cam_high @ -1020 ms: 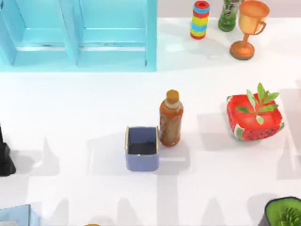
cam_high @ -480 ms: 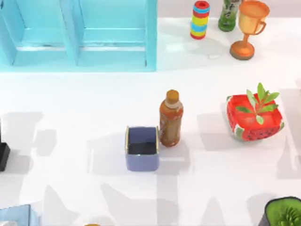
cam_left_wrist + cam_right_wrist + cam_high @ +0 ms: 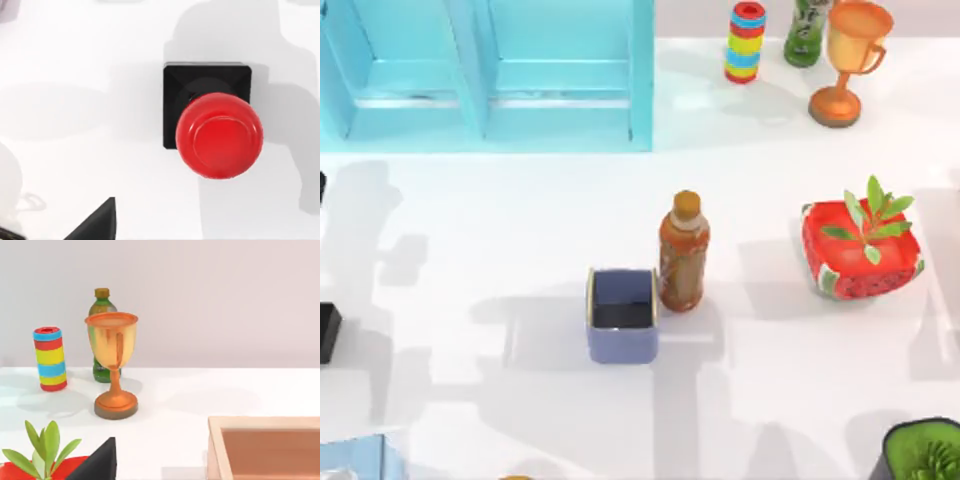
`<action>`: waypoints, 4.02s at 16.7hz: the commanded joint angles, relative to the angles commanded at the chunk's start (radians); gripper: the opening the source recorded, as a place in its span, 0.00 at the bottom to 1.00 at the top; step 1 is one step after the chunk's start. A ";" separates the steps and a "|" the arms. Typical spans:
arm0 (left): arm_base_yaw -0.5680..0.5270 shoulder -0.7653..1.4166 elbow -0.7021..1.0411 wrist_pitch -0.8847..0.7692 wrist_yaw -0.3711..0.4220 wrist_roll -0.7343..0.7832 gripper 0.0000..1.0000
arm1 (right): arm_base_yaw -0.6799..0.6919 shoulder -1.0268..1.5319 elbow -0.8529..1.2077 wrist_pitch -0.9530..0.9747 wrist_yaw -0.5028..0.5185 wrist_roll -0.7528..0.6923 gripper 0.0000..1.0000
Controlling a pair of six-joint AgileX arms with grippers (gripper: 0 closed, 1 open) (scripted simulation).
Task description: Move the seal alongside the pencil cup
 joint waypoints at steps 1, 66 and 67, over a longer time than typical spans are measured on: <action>0.004 0.052 0.042 -0.039 0.000 0.005 1.00 | 0.000 0.000 0.000 0.000 0.000 0.000 1.00; -0.438 0.199 0.328 -0.278 0.002 -0.433 0.00 | 0.000 0.000 0.000 0.000 0.000 0.000 1.00; -0.448 0.212 0.328 -0.265 0.002 -0.445 0.00 | 0.000 0.000 0.000 0.000 0.000 0.000 1.00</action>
